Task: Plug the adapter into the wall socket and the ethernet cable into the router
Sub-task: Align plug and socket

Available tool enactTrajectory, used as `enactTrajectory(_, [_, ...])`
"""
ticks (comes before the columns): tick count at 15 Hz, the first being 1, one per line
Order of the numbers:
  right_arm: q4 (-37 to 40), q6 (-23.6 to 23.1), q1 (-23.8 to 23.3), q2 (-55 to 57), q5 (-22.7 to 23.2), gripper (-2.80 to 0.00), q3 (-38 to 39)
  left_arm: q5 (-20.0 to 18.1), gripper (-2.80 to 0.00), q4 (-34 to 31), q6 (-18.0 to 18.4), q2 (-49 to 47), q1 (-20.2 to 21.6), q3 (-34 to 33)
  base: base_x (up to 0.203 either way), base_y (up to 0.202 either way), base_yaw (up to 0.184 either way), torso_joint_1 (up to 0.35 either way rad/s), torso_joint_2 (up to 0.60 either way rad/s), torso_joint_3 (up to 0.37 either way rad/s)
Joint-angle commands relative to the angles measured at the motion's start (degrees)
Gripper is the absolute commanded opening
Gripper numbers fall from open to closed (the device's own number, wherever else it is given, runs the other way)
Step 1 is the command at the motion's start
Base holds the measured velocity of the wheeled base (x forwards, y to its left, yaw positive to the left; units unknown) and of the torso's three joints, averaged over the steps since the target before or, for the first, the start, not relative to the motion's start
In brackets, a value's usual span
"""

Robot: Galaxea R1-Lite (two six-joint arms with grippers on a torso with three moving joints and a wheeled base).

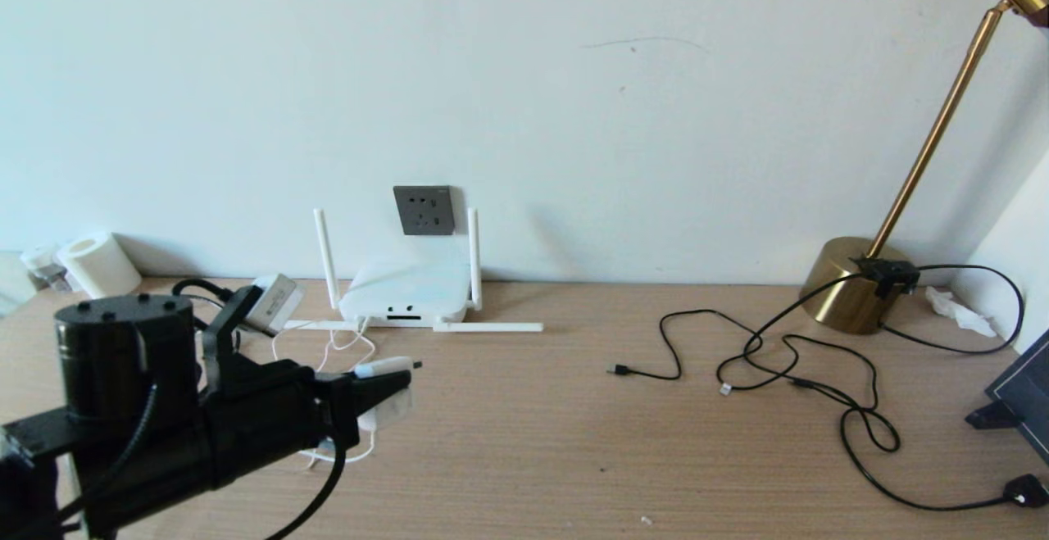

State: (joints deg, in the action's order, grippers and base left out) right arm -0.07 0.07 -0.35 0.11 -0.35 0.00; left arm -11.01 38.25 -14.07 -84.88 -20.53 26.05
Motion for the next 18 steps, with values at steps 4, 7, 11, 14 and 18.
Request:
enactTrajectory(4, [0.0, 0.0, 0.0, 0.0, 0.0, -2.8, 0.0, 6.2, -2.8, 4.1, 1.8, -7.0, -3.4, -0.5, 0.0, 0.0, 0.0, 0.0, 0.0, 0.0])
enactTrajectory(7, [0.0, 0.0, 0.0, 0.0, 0.0, -2.8, 0.0, 10.5, -2.8, 15.3, 4.6, -14.2, -5.0, -2.5, 0.0, 0.0, 0.0, 0.0, 0.0, 0.0])
enactTrajectory(11, [0.0, 0.0, 0.0, 0.0, 0.0, -2.8, 0.0, 14.9, -2.8, 32.5, 12.2, -24.6, -5.5, -4.2, 0.0, 0.0, 0.0, 0.0, 0.0, 0.0])
enactTrajectory(14, [0.0, 0.0, 0.0, 0.0, 0.0, -2.8, 0.0, 18.6, -2.8, 37.4, 14.7, -27.6, -5.7, -1.1, 0.0, 0.0, 0.0, 0.0, 0.0, 0.0])
enactTrajectory(18, [0.0, 0.0, 0.0, 0.0, 0.0, -2.8, 0.0, 20.7, -2.8, 39.4, 14.4, -30.2, -5.7, 2.5, 0.0, 0.0, 0.0, 0.0, 0.0, 0.0])
